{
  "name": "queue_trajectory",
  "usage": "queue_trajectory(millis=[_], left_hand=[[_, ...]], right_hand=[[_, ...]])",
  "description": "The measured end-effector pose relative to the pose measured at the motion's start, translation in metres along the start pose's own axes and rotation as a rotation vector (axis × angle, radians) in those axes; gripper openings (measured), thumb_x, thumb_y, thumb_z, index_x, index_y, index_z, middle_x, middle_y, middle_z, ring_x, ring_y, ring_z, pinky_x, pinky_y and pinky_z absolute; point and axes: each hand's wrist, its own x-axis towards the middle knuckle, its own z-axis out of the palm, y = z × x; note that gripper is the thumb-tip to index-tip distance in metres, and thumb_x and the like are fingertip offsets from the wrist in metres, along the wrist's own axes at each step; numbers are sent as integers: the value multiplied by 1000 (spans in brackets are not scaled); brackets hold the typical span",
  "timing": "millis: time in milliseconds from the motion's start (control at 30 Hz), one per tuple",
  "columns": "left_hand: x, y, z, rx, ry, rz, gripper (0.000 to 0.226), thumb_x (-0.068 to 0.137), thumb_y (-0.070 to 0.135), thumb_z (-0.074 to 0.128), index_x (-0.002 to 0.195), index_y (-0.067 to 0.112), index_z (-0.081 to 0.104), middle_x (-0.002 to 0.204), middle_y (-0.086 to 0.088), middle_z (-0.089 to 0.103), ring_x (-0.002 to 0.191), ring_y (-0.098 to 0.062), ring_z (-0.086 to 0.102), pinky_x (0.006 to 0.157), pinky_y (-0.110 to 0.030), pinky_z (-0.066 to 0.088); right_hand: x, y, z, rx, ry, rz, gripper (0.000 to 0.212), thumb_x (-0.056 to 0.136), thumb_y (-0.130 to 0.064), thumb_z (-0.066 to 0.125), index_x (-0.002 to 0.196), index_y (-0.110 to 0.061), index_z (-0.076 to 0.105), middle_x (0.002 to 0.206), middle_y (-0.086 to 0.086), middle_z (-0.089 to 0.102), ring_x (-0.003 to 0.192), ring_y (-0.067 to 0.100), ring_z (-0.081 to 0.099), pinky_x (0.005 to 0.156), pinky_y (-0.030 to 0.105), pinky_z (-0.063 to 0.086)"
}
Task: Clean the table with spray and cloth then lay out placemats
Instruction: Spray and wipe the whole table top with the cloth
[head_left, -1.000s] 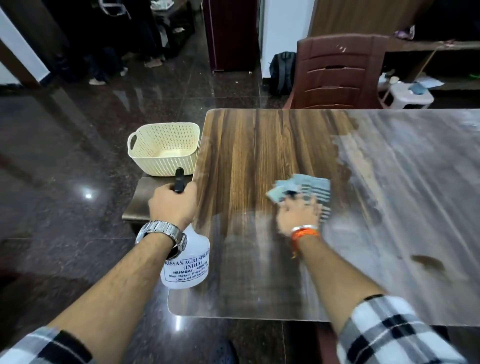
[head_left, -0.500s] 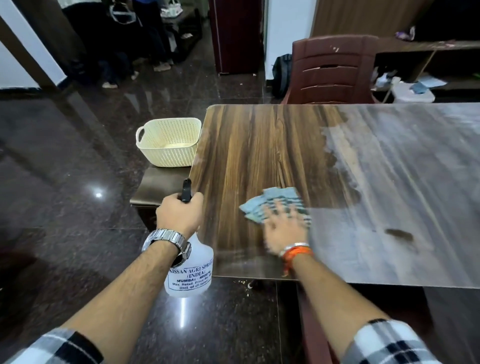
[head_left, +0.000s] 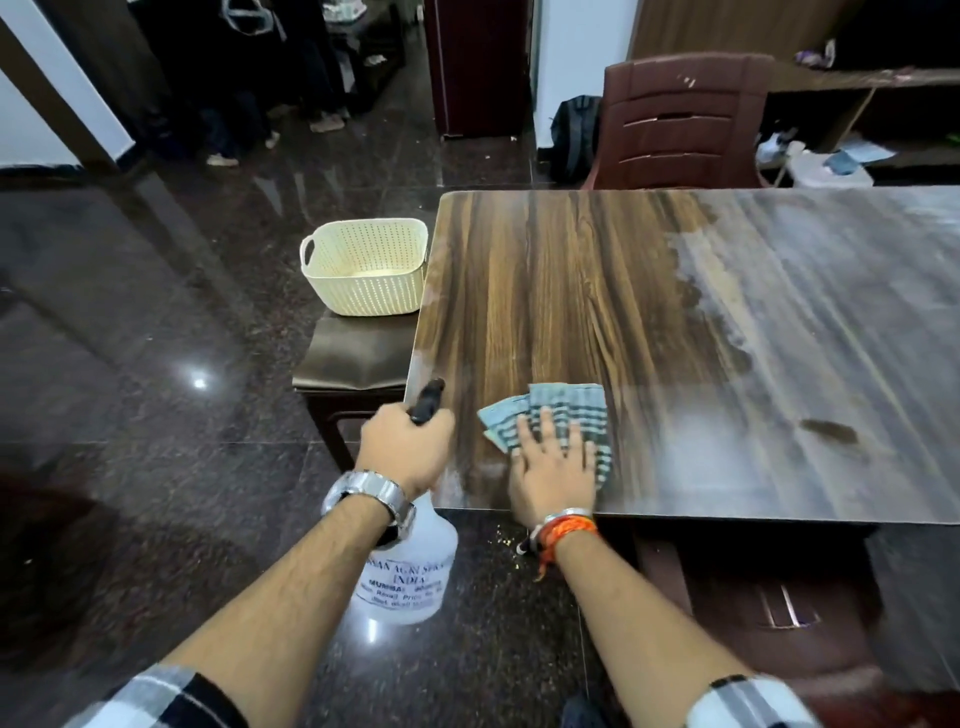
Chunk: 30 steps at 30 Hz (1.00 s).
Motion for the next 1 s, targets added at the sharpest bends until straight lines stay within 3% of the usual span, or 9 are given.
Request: queue_trajectory(millis=[200,300,467,633,700,767,833,900,1000], left_hand=[[-11,-10,5,-22,-139,9,30,69,37,56,61,9,61,69,-12,72,67,-39,71,68,-44,60],[-8,-12,2,38,-131,48,31,81,32,59,58,12,55,62,-8,63,63,-31,61,58,-34,46],[4,-22,-18,38,-3,-4,32,88,32,60,64,11,63,67,-5,65,63,-21,56,62,-31,37],[12,-42,-34,37,-83,-29,28,87,34,60,83,9,71,75,-1,67,67,-13,57,55,-27,37],[22,-45,-40,9,-72,-31,27,87,33,60,78,9,69,72,-1,66,65,-13,56,54,-26,36],[33,-46,-46,-21,-53,-43,26,86,32,60,70,12,64,69,-1,64,64,-15,55,54,-27,37],[46,-45,-49,-54,-30,-53,27,85,32,60,65,13,60,67,-2,65,65,-21,58,58,-30,41],[61,-42,-49,-71,-31,-65,27,83,32,60,65,13,61,66,-4,68,66,-26,64,63,-31,50],[89,-34,-46,-85,-51,-62,26,82,29,61,62,14,60,57,-1,64,50,-23,63,57,-27,55]], right_hand=[[-10,-15,8,33,-7,21,54,94,-42,31,147,-42,21,158,-9,15,145,30,10,116,49,5],[-24,-39,14,27,-28,-41,55,92,-44,30,147,-39,24,158,-7,18,144,33,12,115,52,5],[-49,-84,32,29,-58,-208,50,81,-46,35,125,-38,58,137,-3,55,125,37,50,102,56,37],[-56,-123,33,33,-132,-255,48,75,-44,34,105,-36,71,125,-6,63,114,35,59,89,56,49],[-45,-130,30,59,-111,-233,52,75,-44,29,108,-36,69,133,-4,58,122,37,53,97,59,42],[-30,-136,30,38,-136,-248,62,79,-47,19,135,-41,47,153,-6,32,141,37,24,112,58,16],[-9,-138,32,30,-149,-249,58,88,-46,23,146,-41,24,159,-8,9,145,34,3,114,53,-1],[19,-141,29,29,-122,-231,58,93,-44,32,148,-41,15,160,-8,3,145,33,-1,114,53,-3],[71,-151,24,38,-125,-194,56,96,-44,27,149,-42,9,160,-9,1,145,31,-1,116,52,-3]])
